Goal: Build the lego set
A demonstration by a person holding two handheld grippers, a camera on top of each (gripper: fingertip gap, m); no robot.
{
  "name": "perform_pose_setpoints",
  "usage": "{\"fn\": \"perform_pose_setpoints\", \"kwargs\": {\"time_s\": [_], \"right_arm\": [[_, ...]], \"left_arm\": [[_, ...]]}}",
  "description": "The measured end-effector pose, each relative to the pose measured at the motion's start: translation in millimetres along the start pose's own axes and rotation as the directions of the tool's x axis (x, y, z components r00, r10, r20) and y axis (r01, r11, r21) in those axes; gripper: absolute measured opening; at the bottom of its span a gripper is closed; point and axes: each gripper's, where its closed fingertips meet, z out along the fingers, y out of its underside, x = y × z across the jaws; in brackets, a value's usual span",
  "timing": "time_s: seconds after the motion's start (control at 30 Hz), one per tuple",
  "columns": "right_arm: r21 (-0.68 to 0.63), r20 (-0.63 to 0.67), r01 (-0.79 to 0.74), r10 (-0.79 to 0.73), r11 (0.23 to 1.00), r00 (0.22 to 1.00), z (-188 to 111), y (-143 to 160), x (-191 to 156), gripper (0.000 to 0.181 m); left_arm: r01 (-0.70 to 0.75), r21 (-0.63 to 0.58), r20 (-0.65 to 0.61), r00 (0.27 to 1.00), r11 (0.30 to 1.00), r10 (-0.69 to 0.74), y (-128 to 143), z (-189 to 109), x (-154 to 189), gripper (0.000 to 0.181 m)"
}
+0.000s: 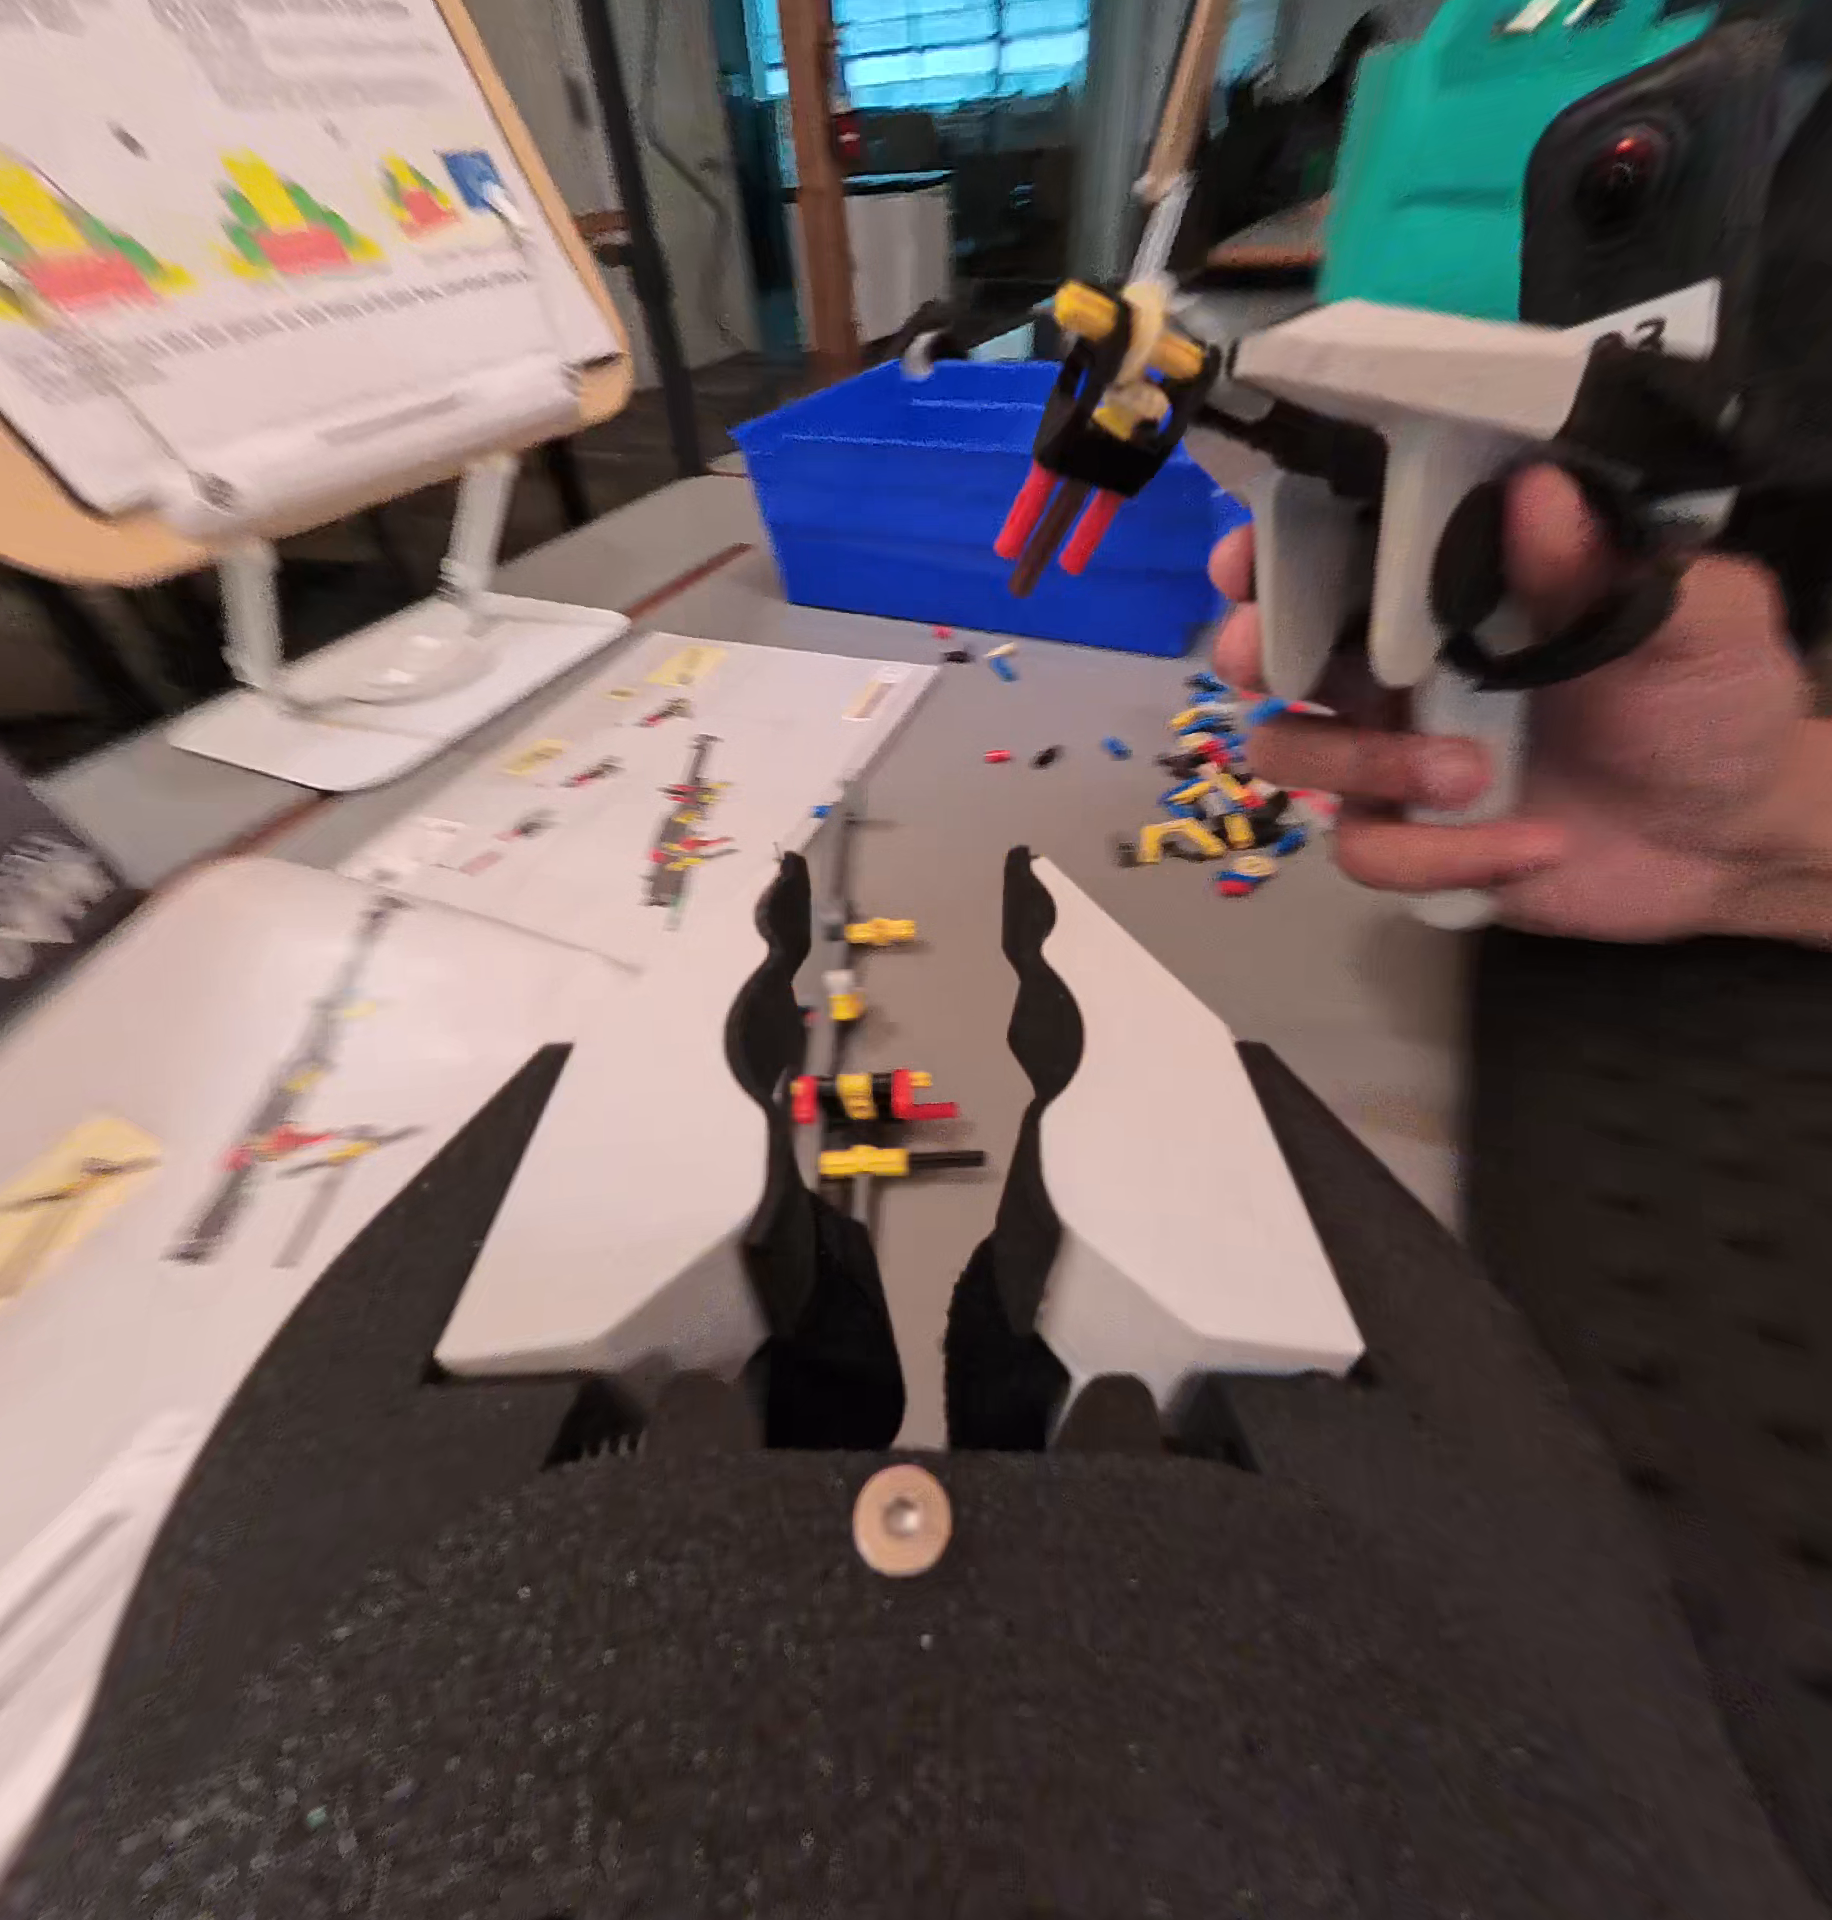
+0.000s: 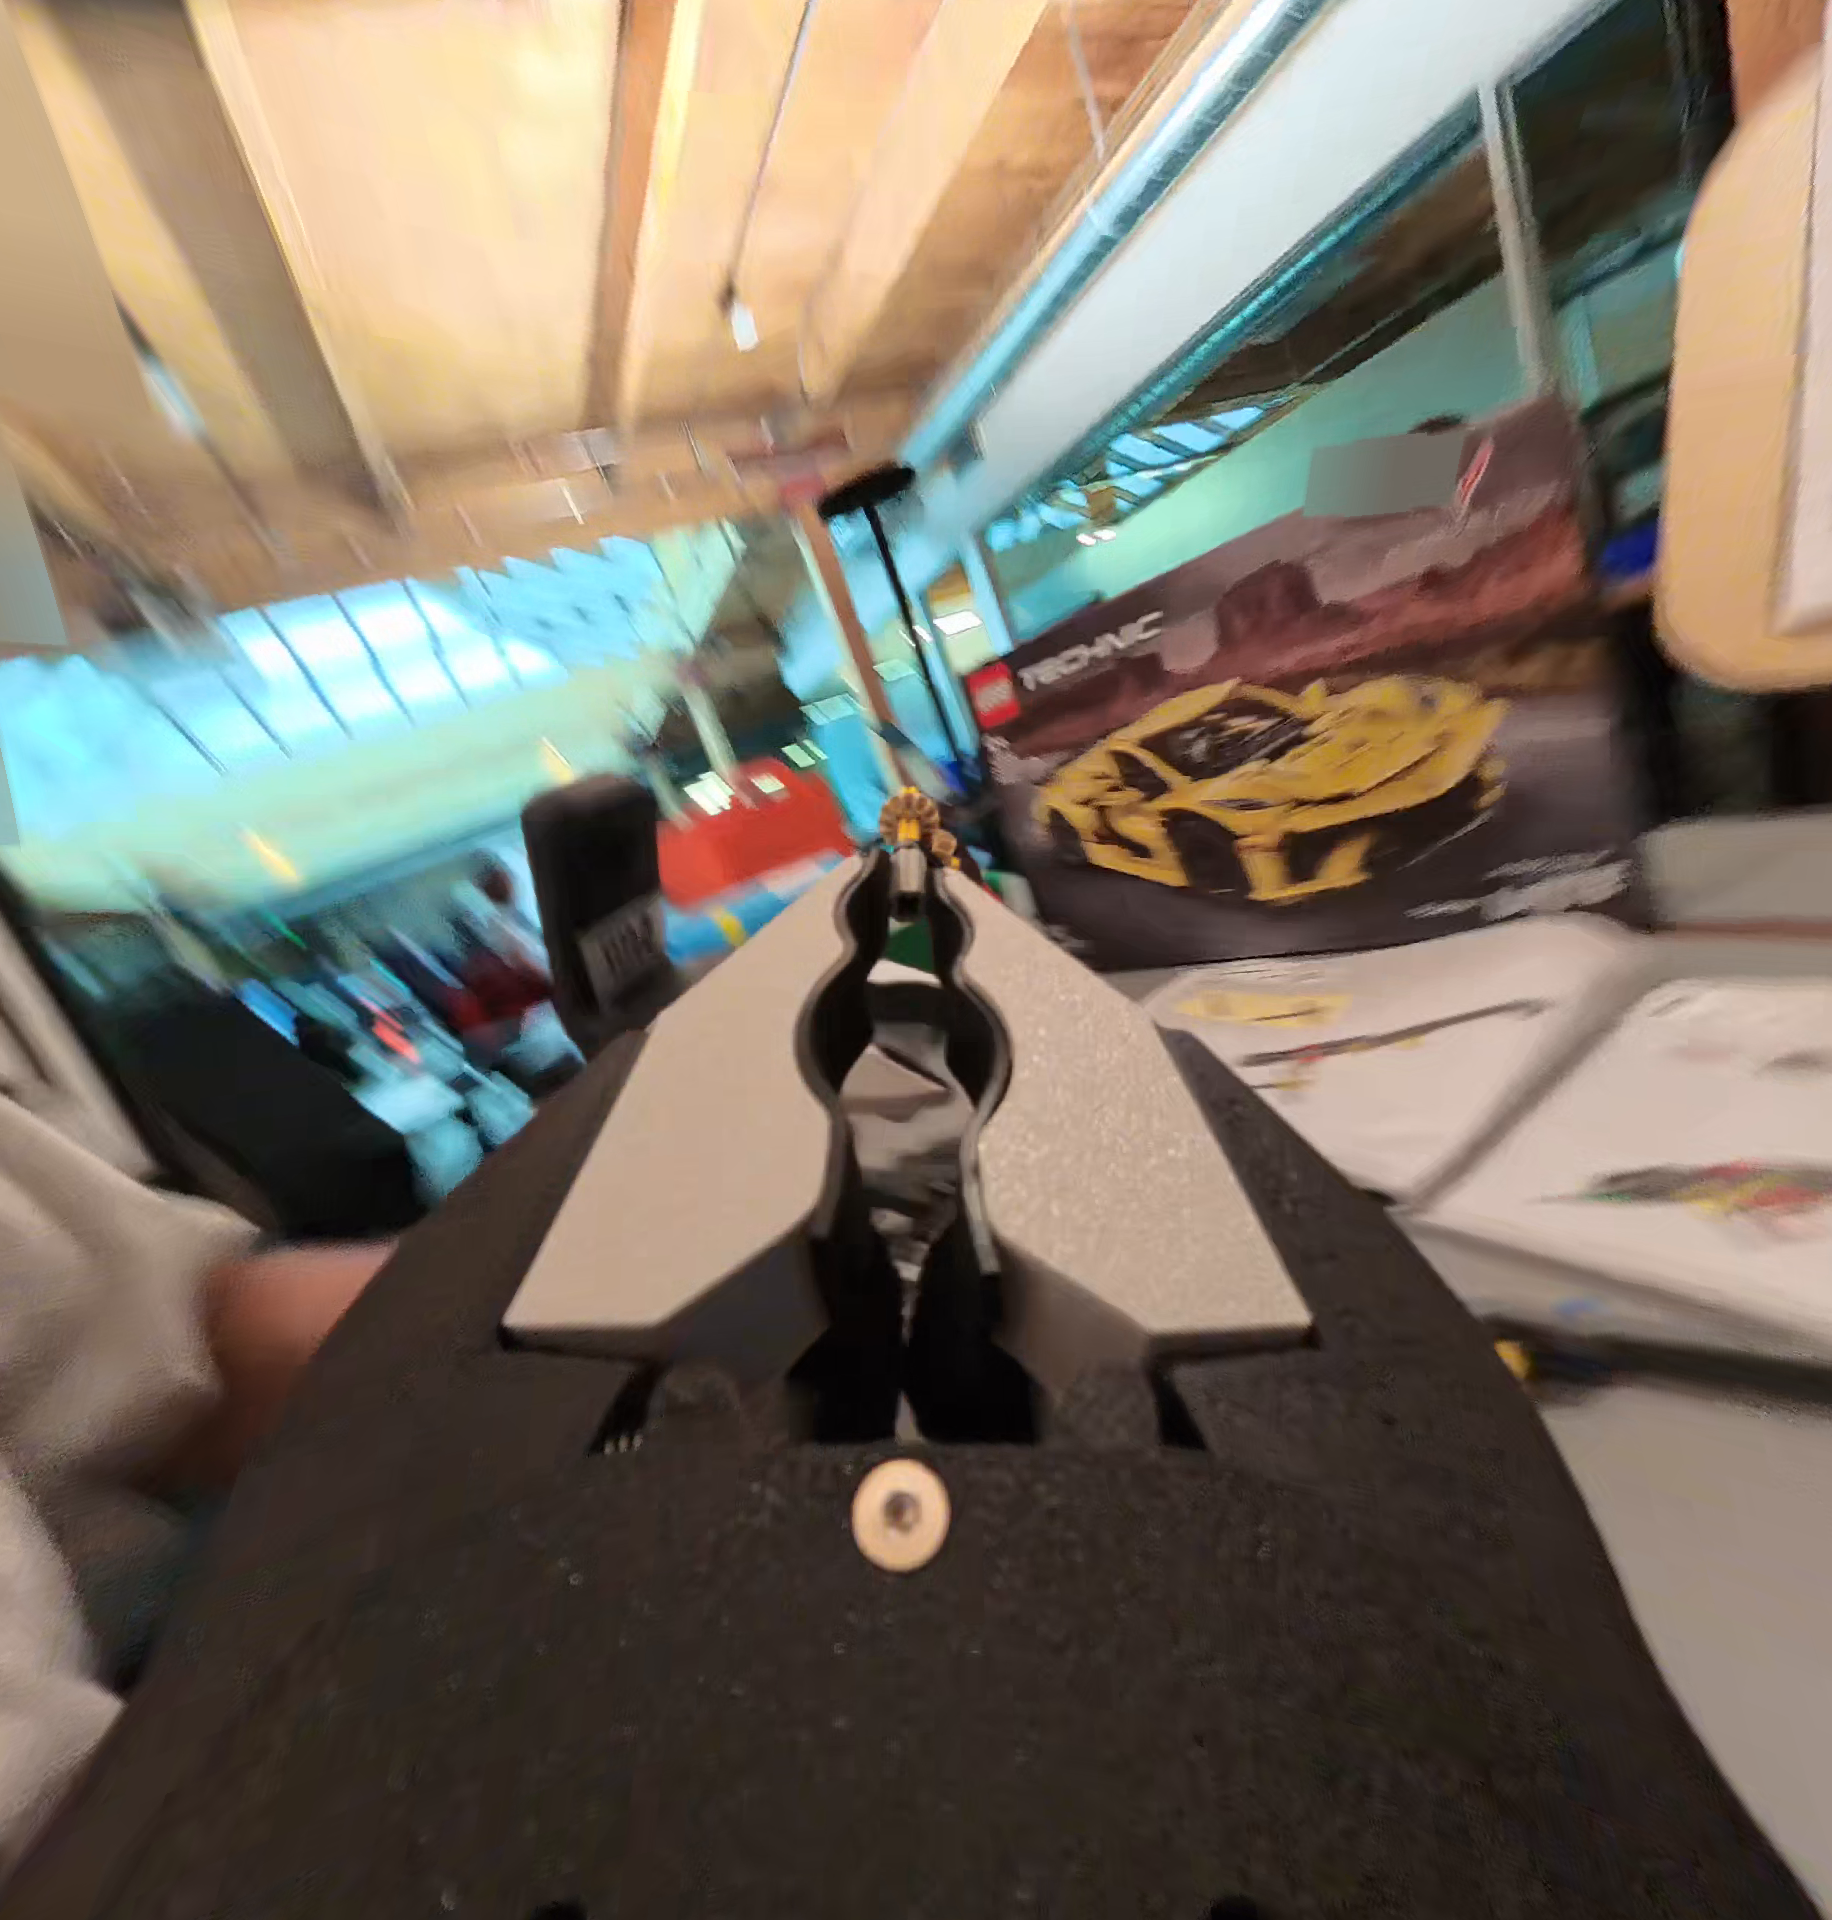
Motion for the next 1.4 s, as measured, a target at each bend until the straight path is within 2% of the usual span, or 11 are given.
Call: {"fn": "perform_pose_setpoints", "kwargs": {"time_s": [0.1, 0.23, 0.47, 0.53, 0.87, 0.93, 1.0, 1.1, 1.2, 1.27, 1.4], "right_arm": [[0.142, 0.029, -0.345, 0.345, 0.928, 0.938, -1.1, 1.4, 20.6, 0.005], [0.162, 0.031, -0.423, 0.424, 0.891, 0.905, 0.1, 3.0, 31.2, 0.005], [0.152, 0.032, -0.485, 0.486, 0.861, 0.873, 1.8, 10.2, 37.7, 0.005], [0.156, 0.045, -0.506, 0.506, 0.848, 0.862, 1.3, 10.3, 37.9, 0.005], [0.167, 0.064, -0.578, 0.576, 0.799, 0.815, -4.6, 10.9, 43.3, 0.005], [0.099, 0.003, -0.519, 0.522, 0.849, 0.853, -6.2, 17.7, 42.5, 0.005], [0.013, -0.076, -0.386, 0.386, 0.923, 0.92, -11.4, 19.1, 41.5, 0.024], [-0.15, -0.213, -0.031, -0.002, 0.988, 0.977, -27.1, 14.3, 48.0, 0.033], [-0.289, -0.279, 0.204, -0.286, 0.935, 0.917, -46.0, 18.8, 58.8, 0.029], [-0.293, -0.289, 0.192, -0.278, 0.937, 0.916, -51.9, 20.3, 58.2, 0.027], [-0.308, -0.309, 0.22, -0.316, 0.925, 0.897, -57.3, 17.9, 62.7, 0.025]], "left_arm": [[-0.214, -0.054, 0.141, 0.965, 0.975, 0.22, -7.9, 8.2, 1.2, 0.042], [-0.41, -0.056, 0.221, 0.884, 0.911, 0.411, -26.0, 22.7, 11.7, 0.043], [-0.291, -0.04, 0.173, 0.94, 0.956, 0.293, -36.2, 53.8, 4.1, 0.043], [-0.276, -0.026, 0.144, 0.95, 0.961, 0.276, -38.8, 57.3, 3.7, 0.025], [-0.377, -0.055, -0.008, 0.926, 0.925, 0.377, -43.9, 62.2, 9.2, 0.023], [-0.379, -0.104, -0.11, 0.923, 0.92, 0.368, -36.7, 62.3, 11.7, 0.022], [-0.344, -0.194, -0.297, 0.913, 0.919, 0.279, -22.5, 58.0, 20.0, 0.022], [-0.378, -0.314, -0.6, 0.79, 0.871, 0.127, 5.3, 38.8, 44.5, 0.022], [-0.567, -0.408, -0.773, 0.632, 0.716, 0.06, 48.4, 24.0, 54.2, 0.022], [-0.706, -0.415, -0.838, 0.542, 0.574, 0.061, 75.1, 22.0, 51.1, 0.022], [-0.843, -0.325, -0.924, 0.379, 0.428, 0.045, 100.7, 26.7, 59.0, 0.022]]}}
